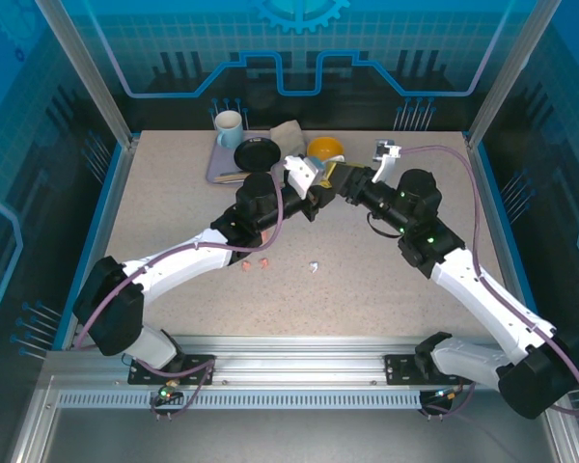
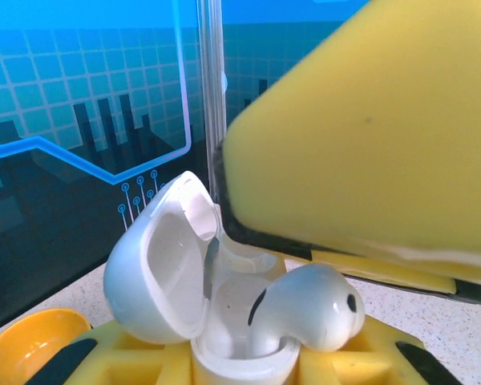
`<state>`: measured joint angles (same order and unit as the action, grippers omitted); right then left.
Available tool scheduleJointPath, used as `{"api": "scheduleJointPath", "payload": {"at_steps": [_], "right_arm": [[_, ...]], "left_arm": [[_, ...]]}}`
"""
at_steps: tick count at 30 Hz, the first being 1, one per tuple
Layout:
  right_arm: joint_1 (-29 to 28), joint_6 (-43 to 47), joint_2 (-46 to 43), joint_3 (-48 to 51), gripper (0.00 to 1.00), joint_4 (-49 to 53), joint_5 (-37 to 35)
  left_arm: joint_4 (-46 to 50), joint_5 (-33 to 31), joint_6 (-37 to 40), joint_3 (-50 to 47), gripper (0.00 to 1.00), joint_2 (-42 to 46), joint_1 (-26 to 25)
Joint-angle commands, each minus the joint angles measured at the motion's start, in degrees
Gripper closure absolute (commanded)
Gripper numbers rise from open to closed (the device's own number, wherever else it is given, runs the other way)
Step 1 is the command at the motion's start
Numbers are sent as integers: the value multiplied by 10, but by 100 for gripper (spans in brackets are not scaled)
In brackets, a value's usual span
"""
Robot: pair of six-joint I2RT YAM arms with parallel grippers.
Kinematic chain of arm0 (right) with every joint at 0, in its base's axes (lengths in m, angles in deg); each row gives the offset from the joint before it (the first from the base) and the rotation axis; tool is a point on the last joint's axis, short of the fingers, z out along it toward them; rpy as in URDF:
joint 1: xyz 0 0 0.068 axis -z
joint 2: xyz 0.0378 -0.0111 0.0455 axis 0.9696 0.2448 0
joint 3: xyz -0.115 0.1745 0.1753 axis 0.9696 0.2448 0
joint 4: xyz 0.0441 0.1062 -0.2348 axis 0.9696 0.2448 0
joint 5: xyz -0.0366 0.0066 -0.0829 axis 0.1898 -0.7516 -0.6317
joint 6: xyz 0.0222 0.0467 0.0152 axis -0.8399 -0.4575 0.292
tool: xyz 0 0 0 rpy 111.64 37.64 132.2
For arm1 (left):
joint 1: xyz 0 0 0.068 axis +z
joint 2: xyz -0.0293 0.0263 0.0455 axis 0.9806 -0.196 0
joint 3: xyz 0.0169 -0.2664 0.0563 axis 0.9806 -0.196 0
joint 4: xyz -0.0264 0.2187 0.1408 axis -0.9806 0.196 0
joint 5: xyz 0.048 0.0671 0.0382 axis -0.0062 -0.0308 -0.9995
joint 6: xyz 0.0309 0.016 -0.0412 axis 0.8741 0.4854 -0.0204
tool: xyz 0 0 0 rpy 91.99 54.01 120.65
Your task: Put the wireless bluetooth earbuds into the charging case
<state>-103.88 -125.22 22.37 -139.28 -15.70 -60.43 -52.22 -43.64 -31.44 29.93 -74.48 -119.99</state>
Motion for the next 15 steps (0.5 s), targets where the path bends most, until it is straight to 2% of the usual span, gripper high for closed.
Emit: {"api": "scheduleJointPath", "payload": {"at_steps": [1,4,7,15], "right_arm": [[16,-12,28,-7,63,59,-58],[17,-12,27,-17,60,58,-63],[17,-8,24,-32,52,66,-66],[18,-7,-2,-67,49,115,-66]], "left_arm": [[-95,76,-10,3,100,45,-21],[-96,74,-15,0,100,43,-21],[-100,70,-22,-4,100,40,-21],[-110,48,-32,-14,100,36,-20]]}}
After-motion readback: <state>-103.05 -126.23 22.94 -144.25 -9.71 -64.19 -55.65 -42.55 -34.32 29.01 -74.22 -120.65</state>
